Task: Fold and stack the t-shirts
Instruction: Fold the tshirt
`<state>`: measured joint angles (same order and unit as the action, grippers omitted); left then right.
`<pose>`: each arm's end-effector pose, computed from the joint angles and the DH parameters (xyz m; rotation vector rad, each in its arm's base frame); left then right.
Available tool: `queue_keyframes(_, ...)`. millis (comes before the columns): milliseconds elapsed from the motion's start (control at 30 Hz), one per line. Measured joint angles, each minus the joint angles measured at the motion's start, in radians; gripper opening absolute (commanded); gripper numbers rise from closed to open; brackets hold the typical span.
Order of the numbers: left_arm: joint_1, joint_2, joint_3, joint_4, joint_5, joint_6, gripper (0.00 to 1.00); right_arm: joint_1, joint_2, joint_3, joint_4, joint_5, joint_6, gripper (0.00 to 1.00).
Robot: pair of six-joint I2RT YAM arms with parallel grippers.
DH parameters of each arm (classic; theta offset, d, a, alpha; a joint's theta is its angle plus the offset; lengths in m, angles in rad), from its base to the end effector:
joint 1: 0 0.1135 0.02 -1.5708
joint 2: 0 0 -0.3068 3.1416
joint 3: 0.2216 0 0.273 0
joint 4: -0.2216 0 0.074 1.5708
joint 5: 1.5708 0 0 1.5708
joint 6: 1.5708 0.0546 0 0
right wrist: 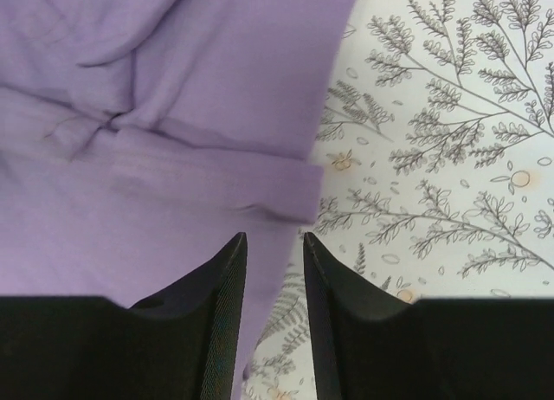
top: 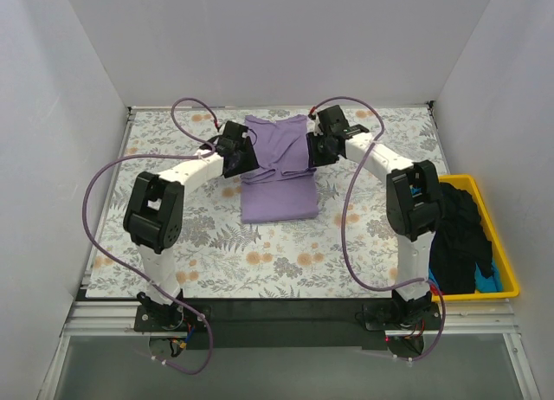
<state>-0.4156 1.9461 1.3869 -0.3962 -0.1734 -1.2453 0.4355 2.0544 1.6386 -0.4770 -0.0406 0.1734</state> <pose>0.4281 -0.1786 0.2042 -1.0991 2.3197 -0.4516 0.4625 0.2176 0.2323 -0.3429 2.4650 0.3113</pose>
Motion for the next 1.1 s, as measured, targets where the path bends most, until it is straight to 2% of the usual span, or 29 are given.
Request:
queue_keyframes(100, -0.024, -0.109, -0.041, 0.003, -0.014, -0.015, 0.53, 0.012, -0.103, -0.092, 0.051, -0.024, 0.019, 0.35)
queue_keyframes(167, -0.061, -0.194, -0.089, 0.014, -0.03, -0.034, 0.4, 0.026, -0.168, -0.154, 0.103, -0.058, 0.034, 0.28)
queue_keyframes(200, -0.089, -0.237, -0.117, 0.019, -0.034, -0.043, 0.24, 0.034, -0.193, -0.181, 0.129, -0.077, 0.042, 0.25)
queue_keyframes(233, -0.119, -0.273, -0.145, 0.032, -0.031, -0.056, 0.18, 0.042, -0.209, -0.203, 0.153, -0.098, 0.052, 0.2)
queue_keyframes(300, -0.176, -0.311, -0.191, 0.053, -0.02, -0.066, 0.07, 0.054, -0.216, -0.227, 0.195, -0.133, 0.066, 0.16)
queue_keyframes(333, -0.205, -0.307, -0.207, 0.063, -0.013, -0.074, 0.06, 0.061, -0.21, -0.237, 0.216, -0.149, 0.073, 0.14)
queue_keyframes(433, -0.244, -0.251, -0.231, 0.076, 0.006, -0.083, 0.03, 0.076, -0.171, -0.249, 0.254, -0.196, 0.088, 0.12)
queue_keyframes(600, -0.25, -0.137, -0.258, 0.07, 0.053, -0.093, 0.02, 0.077, -0.085, -0.249, 0.297, -0.238, 0.097, 0.11)
queue_keyframes(800, -0.249, -0.119, -0.27, 0.053, 0.093, -0.096, 0.02, 0.076, 0.002, -0.224, 0.304, -0.241, 0.092, 0.12)
queue_keyframes(933, -0.249, -0.119, -0.271, 0.048, 0.112, -0.094, 0.02, 0.065, 0.08, -0.119, 0.299, -0.215, 0.086, 0.16)
queue_keyframes(1100, -0.249, -0.119, -0.272, 0.045, 0.137, -0.094, 0.03, 0.008, 0.199, 0.105, 0.313, -0.191, 0.09, 0.19)
